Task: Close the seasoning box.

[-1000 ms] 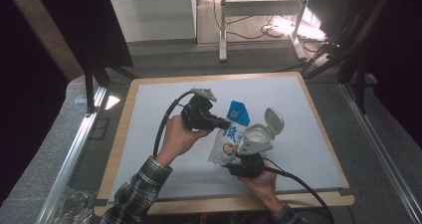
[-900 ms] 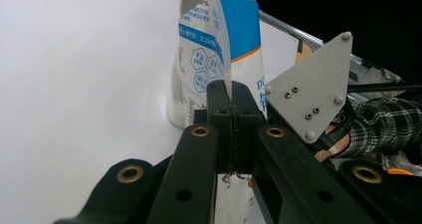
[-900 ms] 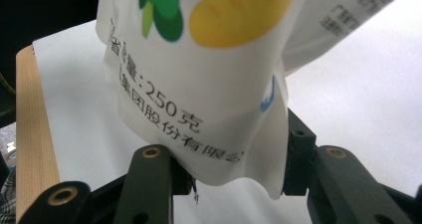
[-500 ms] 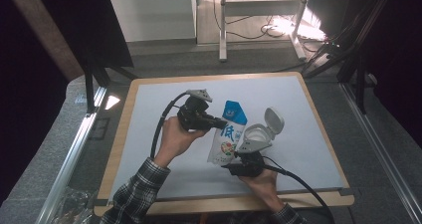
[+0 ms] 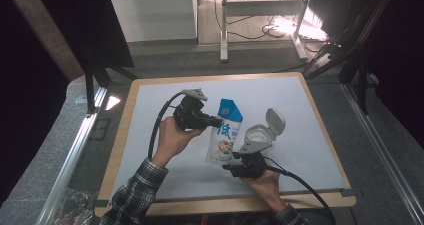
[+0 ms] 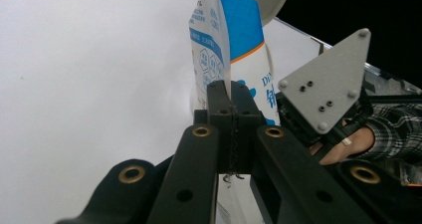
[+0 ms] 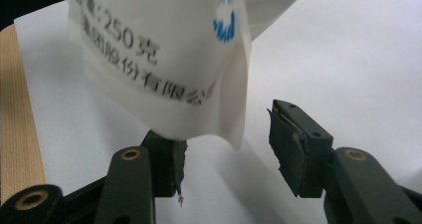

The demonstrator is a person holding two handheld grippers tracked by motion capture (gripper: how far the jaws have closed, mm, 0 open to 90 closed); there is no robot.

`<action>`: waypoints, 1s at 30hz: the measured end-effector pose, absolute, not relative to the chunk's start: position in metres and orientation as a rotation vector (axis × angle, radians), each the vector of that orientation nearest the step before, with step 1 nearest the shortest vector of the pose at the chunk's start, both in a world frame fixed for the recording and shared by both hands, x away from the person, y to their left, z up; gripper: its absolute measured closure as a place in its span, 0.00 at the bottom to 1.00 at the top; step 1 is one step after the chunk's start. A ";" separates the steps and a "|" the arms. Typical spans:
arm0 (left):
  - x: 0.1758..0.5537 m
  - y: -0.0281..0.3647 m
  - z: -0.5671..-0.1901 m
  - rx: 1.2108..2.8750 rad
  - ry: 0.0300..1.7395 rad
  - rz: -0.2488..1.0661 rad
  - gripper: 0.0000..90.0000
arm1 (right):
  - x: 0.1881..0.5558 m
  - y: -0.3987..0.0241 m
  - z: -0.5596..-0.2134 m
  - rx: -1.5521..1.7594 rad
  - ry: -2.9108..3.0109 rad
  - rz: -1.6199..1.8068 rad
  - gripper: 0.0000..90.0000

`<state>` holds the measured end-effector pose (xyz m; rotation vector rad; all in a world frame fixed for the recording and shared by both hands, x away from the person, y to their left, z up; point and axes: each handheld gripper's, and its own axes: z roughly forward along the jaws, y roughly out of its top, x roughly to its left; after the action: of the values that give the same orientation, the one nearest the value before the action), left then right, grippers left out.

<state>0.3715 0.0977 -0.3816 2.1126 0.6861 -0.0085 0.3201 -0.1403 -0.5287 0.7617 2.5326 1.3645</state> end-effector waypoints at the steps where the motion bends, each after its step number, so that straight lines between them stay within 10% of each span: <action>1: 0.372 0.099 -0.382 2.112 0.691 -0.003 1.00 | 0.320 -0.140 -0.529 0.766 2.527 1.369 0.55; 30: 0.418 0.145 -0.419 2.014 0.914 0.197 1.00 | 0.320 -0.143 -0.528 0.770 2.520 1.385 0.55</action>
<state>0.4184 0.1446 -0.4187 2.0136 0.9140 0.1967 0.3196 -0.1426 -0.5280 0.7705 2.5197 1.3846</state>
